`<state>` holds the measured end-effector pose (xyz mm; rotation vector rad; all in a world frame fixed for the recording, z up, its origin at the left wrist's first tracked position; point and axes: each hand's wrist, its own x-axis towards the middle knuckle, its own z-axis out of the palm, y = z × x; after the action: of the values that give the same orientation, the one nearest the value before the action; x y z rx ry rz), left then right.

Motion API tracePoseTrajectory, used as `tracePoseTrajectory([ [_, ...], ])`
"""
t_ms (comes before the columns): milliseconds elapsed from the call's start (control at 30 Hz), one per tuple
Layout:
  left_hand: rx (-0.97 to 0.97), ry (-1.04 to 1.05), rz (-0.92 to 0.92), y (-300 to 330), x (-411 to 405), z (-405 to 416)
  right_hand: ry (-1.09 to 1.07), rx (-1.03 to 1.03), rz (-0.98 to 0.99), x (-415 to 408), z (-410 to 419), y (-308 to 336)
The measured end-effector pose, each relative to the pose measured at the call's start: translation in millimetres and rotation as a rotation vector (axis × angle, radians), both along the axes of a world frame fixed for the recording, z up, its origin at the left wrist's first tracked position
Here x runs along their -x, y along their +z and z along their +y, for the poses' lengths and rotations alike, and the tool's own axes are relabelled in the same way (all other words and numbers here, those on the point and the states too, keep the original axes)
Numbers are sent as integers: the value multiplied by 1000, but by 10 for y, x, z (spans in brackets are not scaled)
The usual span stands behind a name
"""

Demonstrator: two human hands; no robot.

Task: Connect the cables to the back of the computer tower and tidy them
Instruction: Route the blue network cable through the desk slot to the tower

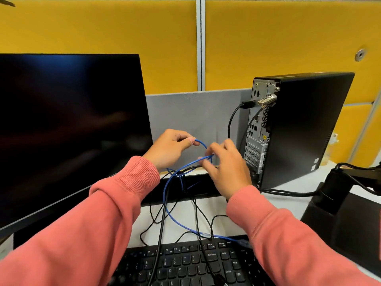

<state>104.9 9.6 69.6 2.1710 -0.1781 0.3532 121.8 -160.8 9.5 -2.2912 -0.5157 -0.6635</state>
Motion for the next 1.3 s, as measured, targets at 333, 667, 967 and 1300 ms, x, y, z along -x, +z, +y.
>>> tracePoseTrajectory([
  [333,91,-193,-31,-96,332,256,-17,-597,584,-373,-46,872],
  [667,-76,62,-209,-90,213,235,41,-577,458,-77,152,495],
  [967,156,113,-203,62,78,53,258,-262,195,586,282,-91],
  [1300,362,88,-78,190,102,12,311,-212,330,539,455,194],
])
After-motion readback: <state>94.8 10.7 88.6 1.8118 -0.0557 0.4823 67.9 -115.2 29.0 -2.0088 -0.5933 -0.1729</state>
